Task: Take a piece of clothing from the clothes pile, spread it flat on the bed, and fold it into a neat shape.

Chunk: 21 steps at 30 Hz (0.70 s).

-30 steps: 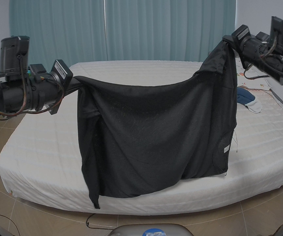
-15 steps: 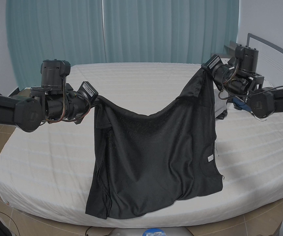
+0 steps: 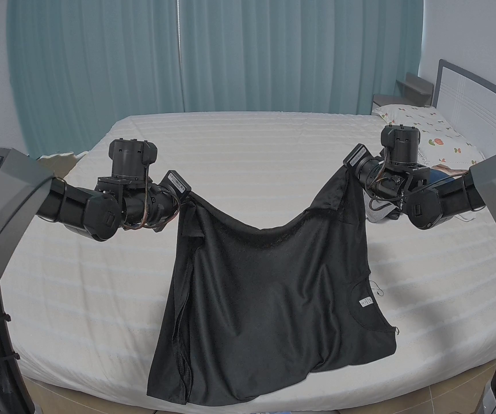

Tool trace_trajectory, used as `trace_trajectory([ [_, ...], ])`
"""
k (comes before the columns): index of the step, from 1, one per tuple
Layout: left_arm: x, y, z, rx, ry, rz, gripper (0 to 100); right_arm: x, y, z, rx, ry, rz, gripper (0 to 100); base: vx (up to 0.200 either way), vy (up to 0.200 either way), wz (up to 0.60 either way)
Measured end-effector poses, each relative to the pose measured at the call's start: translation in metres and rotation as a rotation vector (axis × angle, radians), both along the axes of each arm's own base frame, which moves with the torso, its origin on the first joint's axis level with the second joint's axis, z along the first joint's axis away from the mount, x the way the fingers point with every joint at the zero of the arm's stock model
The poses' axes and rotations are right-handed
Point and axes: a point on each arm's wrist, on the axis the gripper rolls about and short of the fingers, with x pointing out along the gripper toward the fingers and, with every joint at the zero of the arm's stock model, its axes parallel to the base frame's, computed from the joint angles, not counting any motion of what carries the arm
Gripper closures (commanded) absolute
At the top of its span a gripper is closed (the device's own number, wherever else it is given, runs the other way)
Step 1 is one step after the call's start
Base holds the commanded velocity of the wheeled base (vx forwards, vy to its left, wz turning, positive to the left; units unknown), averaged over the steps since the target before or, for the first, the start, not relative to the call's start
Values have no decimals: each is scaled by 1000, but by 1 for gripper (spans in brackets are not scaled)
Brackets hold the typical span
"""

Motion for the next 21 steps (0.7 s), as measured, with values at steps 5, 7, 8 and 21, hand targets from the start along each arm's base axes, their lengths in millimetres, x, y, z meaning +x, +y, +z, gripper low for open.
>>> trace_trajectory([
  [5,16,1,-15,2,7,12,100,11,-4,-18,-8,30,-18,100,0,0,0],
  [7,22,2,-21,0,1,19,100,18,-6,-23,-7,29,-31,100,0,0,0],
  [8,26,3,-24,0,0,23,100,21,-7,-26,-8,28,-41,100,0,0,0],
  [21,52,10,-74,-7,18,56,0,53,-10,-85,-35,96,-79,0,0,0,0],
])
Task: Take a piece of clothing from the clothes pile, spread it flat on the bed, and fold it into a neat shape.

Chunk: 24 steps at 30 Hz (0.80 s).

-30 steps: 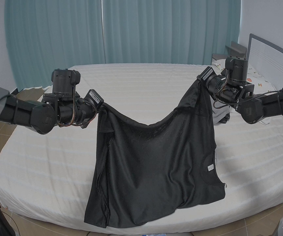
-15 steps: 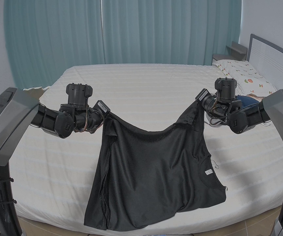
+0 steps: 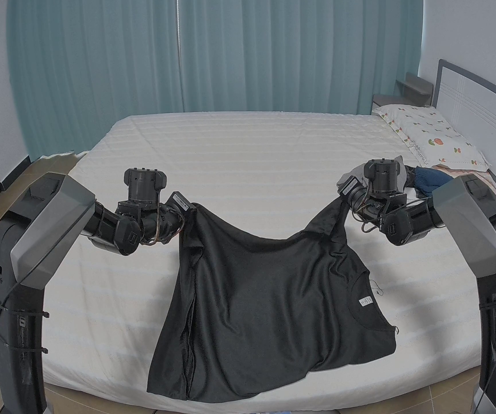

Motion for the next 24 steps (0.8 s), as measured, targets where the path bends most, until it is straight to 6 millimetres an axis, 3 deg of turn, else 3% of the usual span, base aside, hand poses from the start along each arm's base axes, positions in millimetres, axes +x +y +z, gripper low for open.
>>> trace_trajectory([
  [5,5,1,-15,7,23,10,0,6,-1,-24,-13,41,-7,0,0,0,0],
  [12,8,12,-22,20,33,51,0,7,-24,-34,-14,79,-49,0,0,0,0],
  [24,11,26,-35,25,69,64,0,-21,-50,-40,194,208,-76,0,0,0,0],
])
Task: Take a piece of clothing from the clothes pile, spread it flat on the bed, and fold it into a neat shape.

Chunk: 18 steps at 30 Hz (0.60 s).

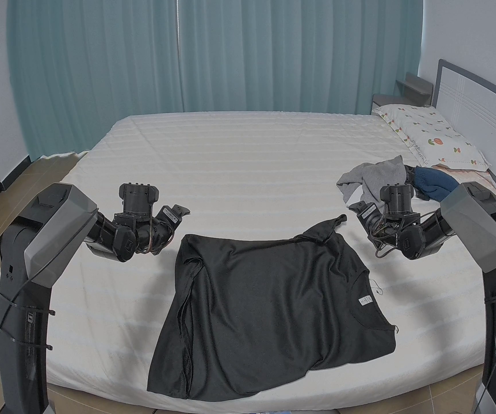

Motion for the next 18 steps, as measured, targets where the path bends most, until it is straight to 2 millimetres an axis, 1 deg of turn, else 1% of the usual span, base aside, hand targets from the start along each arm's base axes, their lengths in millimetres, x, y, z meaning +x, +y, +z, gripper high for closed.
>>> trace_trajectory([
  [7,4,-4,-17,5,21,-11,0,-12,-11,-3,57,46,-34,0,0,0,0],
  [13,4,-16,-30,12,41,-35,0,-16,-17,-6,56,68,-49,0,0,0,0],
  [14,4,-17,-31,14,41,-39,100,-16,-18,-6,55,69,-49,0,0,0,0],
  [18,9,-21,-36,43,30,-59,100,-16,-18,-7,52,72,-48,0,0,0,0],
])
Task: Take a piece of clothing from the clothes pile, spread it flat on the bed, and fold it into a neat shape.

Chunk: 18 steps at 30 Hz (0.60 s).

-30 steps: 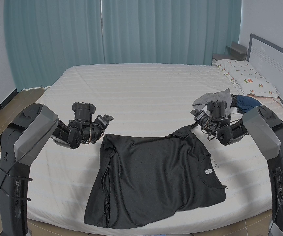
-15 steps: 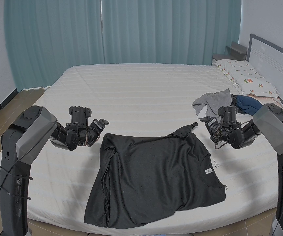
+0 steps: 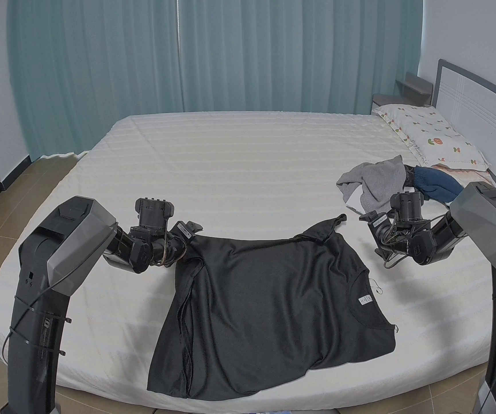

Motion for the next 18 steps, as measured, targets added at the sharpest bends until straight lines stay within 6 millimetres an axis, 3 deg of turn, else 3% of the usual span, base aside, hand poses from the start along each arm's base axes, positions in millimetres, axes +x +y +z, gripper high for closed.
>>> trace_trajectory([
  [6,10,-1,1,26,-20,22,100,0,3,-1,-4,2,8,0,0,0,0],
  [18,36,35,34,50,-112,126,100,3,4,2,-65,-18,48,0,0,0,0],
])
